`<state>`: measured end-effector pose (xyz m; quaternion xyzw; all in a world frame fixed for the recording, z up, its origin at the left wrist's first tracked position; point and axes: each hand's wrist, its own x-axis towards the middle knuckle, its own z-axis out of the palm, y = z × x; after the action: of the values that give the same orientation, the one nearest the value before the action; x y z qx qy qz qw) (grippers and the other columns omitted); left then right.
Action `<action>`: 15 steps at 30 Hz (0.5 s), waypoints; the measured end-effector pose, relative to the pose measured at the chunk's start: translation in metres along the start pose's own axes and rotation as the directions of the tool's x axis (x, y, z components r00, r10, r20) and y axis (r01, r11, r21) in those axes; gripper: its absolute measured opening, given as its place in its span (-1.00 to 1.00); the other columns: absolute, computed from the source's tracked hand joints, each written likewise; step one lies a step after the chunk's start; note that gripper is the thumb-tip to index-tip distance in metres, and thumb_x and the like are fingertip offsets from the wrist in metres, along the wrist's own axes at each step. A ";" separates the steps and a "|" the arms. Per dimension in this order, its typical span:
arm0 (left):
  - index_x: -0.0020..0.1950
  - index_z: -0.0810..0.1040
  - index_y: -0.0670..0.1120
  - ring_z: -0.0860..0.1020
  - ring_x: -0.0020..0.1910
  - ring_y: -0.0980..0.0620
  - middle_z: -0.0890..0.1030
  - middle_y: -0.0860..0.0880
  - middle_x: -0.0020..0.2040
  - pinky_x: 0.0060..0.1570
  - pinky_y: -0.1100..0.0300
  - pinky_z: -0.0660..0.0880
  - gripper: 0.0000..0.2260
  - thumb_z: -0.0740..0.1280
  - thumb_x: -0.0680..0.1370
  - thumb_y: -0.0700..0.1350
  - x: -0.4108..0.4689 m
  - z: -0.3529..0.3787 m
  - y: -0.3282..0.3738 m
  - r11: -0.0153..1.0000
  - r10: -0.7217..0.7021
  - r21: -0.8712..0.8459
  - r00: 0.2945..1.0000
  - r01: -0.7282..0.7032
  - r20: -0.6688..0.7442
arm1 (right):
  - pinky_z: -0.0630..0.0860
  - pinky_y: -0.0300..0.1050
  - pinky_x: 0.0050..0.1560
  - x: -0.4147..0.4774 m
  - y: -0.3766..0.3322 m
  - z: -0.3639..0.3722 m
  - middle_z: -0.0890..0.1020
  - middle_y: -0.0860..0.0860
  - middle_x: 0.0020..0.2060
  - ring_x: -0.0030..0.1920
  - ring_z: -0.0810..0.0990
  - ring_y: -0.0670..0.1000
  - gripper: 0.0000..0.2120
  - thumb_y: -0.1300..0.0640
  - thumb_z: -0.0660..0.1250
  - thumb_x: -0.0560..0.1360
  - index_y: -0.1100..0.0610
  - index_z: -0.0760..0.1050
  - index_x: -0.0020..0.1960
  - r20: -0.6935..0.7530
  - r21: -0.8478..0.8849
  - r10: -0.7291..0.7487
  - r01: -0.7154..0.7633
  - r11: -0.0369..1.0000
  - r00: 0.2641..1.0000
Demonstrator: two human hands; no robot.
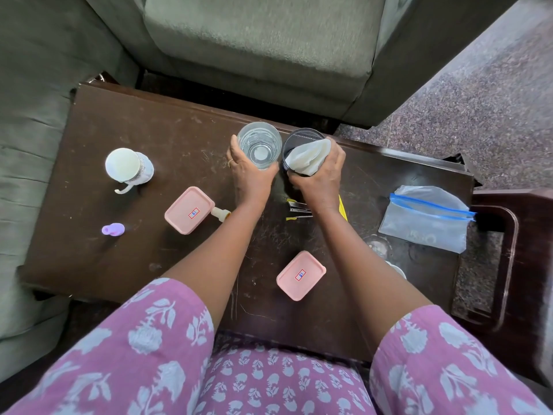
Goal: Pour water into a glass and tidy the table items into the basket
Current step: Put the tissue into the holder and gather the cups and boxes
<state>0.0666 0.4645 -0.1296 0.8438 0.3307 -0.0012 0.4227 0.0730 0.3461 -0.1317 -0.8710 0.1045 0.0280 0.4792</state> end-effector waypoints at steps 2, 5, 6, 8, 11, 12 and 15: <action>0.48 0.03 -0.13 0.25 0.40 -0.14 0.19 -0.19 0.45 0.30 0.03 0.29 -0.16 0.48 0.37 -0.06 0.000 0.000 0.000 1.000 0.002 -0.003 1.000 -0.002 0.000 | 0.23 -0.35 0.19 0.000 0.000 0.001 0.31 0.18 0.27 0.26 0.36 0.08 -0.12 0.18 0.57 0.20 0.25 0.19 0.39 0.003 0.020 0.013 -0.013 1.000 1.000; 0.47 0.03 -0.14 0.24 0.40 -0.13 0.19 -0.19 0.45 0.31 0.03 0.29 -0.16 0.48 0.37 -0.06 0.000 -0.001 0.000 1.000 0.010 -0.006 1.000 -0.010 0.000 | 0.24 -0.37 0.15 0.000 -0.001 0.002 0.32 0.17 0.28 0.25 0.37 0.07 -0.12 0.18 0.57 0.21 0.23 0.17 0.39 0.007 0.030 0.033 -0.034 0.999 0.999; 0.47 0.04 -0.14 0.23 0.41 -0.14 0.19 -0.19 0.45 0.32 0.03 0.28 -0.16 0.48 0.37 -0.06 0.000 -0.001 0.000 1.000 0.010 -0.004 1.000 -0.010 -0.001 | 0.23 -0.40 0.12 0.000 -0.001 0.003 0.32 0.17 0.27 0.23 0.38 0.06 -0.12 0.18 0.57 0.21 0.22 0.17 0.39 0.006 0.031 0.035 -0.036 0.999 0.999; 0.47 0.04 -0.14 0.23 0.40 -0.14 0.19 -0.19 0.45 0.31 0.03 0.27 -0.17 0.48 0.37 -0.06 0.001 -0.001 0.001 1.000 0.008 0.002 1.000 -0.008 -0.006 | 0.23 -0.43 0.07 -0.001 -0.001 0.003 0.33 0.16 0.27 0.20 0.39 0.05 -0.12 0.18 0.57 0.21 0.21 0.17 0.39 0.001 0.031 0.041 -0.041 0.999 0.999; 0.47 0.05 -0.14 0.23 0.40 -0.14 0.19 -0.19 0.45 0.31 0.04 0.27 -0.18 0.47 0.37 -0.06 0.001 0.000 0.001 1.000 0.005 0.007 1.000 -0.005 -0.016 | 0.27 -0.37 0.07 -0.002 -0.002 0.004 0.33 0.14 0.27 0.18 0.42 0.05 -0.12 0.17 0.56 0.20 0.19 0.18 0.39 -0.019 0.031 0.058 -0.057 0.998 0.998; 0.47 0.05 -0.14 0.23 0.40 -0.13 0.19 -0.19 0.45 0.31 0.05 0.27 -0.18 0.47 0.37 -0.07 0.001 0.000 0.001 1.000 0.004 0.007 1.000 -0.004 -0.018 | 0.29 -0.33 0.08 -0.002 -0.003 0.004 0.33 0.14 0.27 0.17 0.42 0.06 -0.12 0.16 0.56 0.20 0.19 0.18 0.39 -0.025 0.029 0.062 -0.061 0.998 0.998; 0.47 0.05 -0.14 0.23 0.41 -0.13 0.19 -0.20 0.45 0.31 0.03 0.28 -0.18 0.47 0.37 -0.07 0.000 0.001 0.001 1.000 0.004 0.006 1.000 -0.004 -0.019 | 0.33 -0.24 0.13 -0.003 -0.004 0.005 0.32 0.14 0.27 0.19 0.41 0.07 -0.12 0.16 0.56 0.20 0.19 0.17 0.39 -0.031 0.022 0.062 -0.061 0.998 0.998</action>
<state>0.0675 0.4632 -0.1290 0.8456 0.3330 0.0066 0.4172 0.0715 0.3527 -0.1309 -0.8626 0.1390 0.0280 0.4856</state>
